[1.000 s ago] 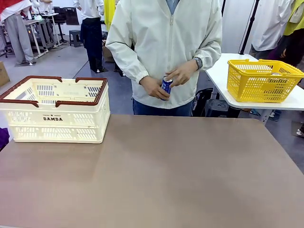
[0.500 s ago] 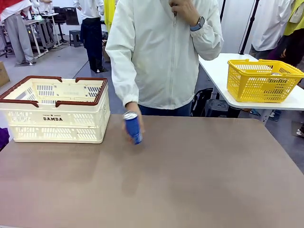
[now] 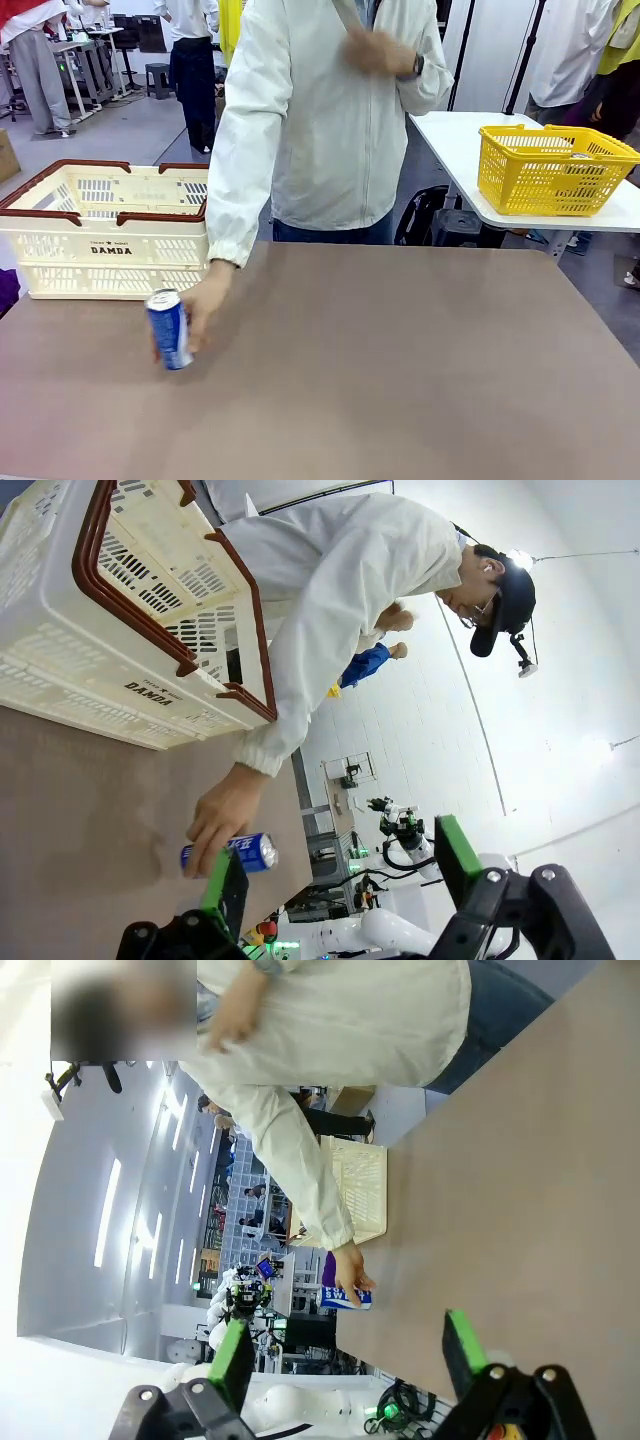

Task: Place the drinks into the Shopping basket.
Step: Pick up one drink and place it into the Shopping basket.

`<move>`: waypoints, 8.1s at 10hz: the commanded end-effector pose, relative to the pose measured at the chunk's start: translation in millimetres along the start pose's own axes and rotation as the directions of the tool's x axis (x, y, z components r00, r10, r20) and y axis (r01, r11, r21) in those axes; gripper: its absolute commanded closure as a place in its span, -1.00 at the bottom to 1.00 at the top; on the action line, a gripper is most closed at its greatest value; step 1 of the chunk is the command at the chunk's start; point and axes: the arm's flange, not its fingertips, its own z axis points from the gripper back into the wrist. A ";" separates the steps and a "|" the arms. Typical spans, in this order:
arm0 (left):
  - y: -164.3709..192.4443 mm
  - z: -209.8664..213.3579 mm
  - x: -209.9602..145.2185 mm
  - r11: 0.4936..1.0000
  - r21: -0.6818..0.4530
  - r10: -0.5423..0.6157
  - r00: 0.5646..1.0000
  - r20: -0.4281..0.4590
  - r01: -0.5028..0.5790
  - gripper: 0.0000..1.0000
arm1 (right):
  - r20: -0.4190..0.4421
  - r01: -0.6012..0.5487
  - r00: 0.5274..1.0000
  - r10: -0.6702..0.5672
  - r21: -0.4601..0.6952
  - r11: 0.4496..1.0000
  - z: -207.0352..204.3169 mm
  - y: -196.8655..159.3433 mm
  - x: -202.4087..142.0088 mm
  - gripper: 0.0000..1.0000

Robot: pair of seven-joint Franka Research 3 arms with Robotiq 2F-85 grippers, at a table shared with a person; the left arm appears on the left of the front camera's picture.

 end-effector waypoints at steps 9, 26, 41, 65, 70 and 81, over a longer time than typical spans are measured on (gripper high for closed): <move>-49.8 92.9 -1.4 0.972 0.234 -0.061 0.987 0.151 0.024 -1.00 | -0.006 -0.028 1.000 0.028 -0.002 1.000 2.8 1.3 2.7 -1.00; -126.0 -272.5 -137.7 0.328 0.664 -0.254 0.740 -0.623 0.672 -1.00 | -0.006 -0.028 1.000 0.028 -0.002 1.000 2.8 1.3 2.7 -1.00; 63.4 -315.4 -200.0 0.159 0.767 0.093 0.764 -0.638 0.621 -1.00 | -0.006 -0.028 1.000 0.028 -0.002 1.000 2.8 1.3 2.7 -1.00; -152.7 -458.0 99.1 0.252 0.778 -0.199 0.818 -0.540 0.575 1.00 | -0.006 -0.028 1.000 0.028 -0.002 1.000 2.8 1.3 2.7 -1.00; -63.6 -463.1 91.2 0.187 0.763 -0.090 0.784 -0.614 0.619 1.00 | -0.006 -0.028 1.000 0.028 -0.002 1.000 2.8 1.3 2.7 -1.00; -22.4 -446.8 86.7 0.221 0.769 -0.025 0.791 -0.611 0.600 -1.00 | -0.006 -0.028 1.000 0.028 -0.002 1.000 2.8 1.3 2.7 -1.00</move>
